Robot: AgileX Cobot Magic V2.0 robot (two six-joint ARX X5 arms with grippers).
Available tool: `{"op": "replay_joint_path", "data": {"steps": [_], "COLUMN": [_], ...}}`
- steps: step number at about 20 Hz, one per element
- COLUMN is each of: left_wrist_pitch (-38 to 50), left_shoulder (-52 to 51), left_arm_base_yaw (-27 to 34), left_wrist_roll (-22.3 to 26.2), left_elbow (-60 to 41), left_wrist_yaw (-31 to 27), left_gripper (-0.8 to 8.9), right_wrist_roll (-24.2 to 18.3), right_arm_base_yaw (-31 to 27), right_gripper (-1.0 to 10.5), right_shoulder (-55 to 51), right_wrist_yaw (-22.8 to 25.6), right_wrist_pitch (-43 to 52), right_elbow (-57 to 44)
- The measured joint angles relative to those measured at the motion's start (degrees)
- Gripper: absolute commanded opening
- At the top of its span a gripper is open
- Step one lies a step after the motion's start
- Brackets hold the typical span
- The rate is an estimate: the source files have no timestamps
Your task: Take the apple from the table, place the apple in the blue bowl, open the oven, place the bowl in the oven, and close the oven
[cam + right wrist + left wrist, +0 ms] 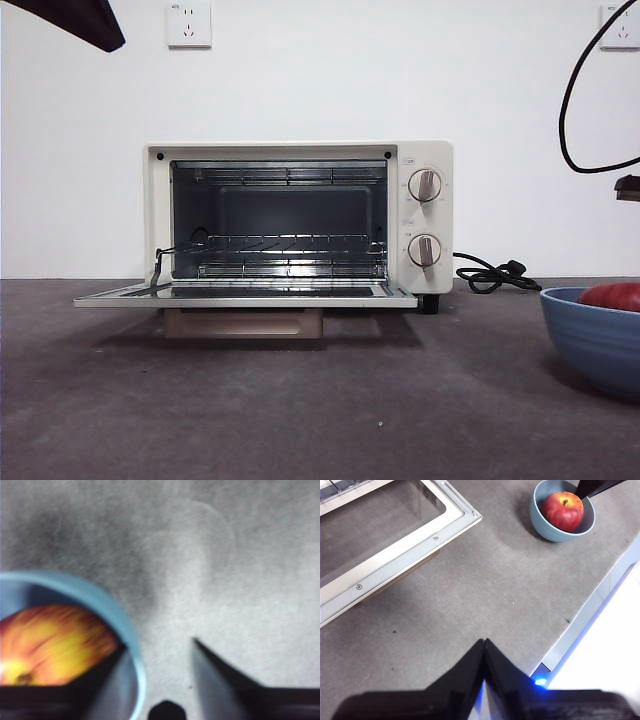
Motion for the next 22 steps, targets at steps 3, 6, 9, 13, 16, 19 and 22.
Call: {"op": "replay_joint_path", "data": {"steps": [3,6,9,13,16,19,22], "left_wrist_pitch": [-0.02,-0.02,-0.11,-3.13,-5.33,-5.55,-5.51], "left_shoulder": [-0.07,-0.09,-0.13,-0.2,-0.28,-0.57,-0.57], "left_arm_base_yaw": [0.0,0.0,0.0,0.0,0.0,0.0,0.0], "left_wrist_roll": [0.0,0.0,0.0,0.0,0.57,0.94,1.03], "left_elbow": [0.0,0.0,0.0,0.0,0.0,0.0,0.0], "left_wrist_yaw": [0.0,0.0,0.0,-0.02,-0.55,-4.24,-7.91], "left_gripper": [-0.06,-0.06,-0.06,-0.05,-0.06,-0.06,-0.06], "right_wrist_roll": [-0.63,-0.59,0.39,3.21,6.43,10.51,14.73], "right_arm_base_yaw": [0.04,0.13,1.68,8.15,13.16,16.94,20.02], "right_gripper": [-0.1,-0.1,-0.1,-0.1,-0.1,-0.1,-0.1], "right_shoulder": [0.0,0.0,-0.04,0.2,0.2,0.96,6.21], "right_wrist_yaw": [-2.27,-2.36,-2.38,-2.89,-3.21,-3.02,-2.89], "right_wrist_pitch": [0.09,0.42,0.04,-3.67,-5.31,-7.34,-9.55], "right_elbow": [-0.04,-0.15,-0.11,4.09,12.02,20.41,29.79]}}
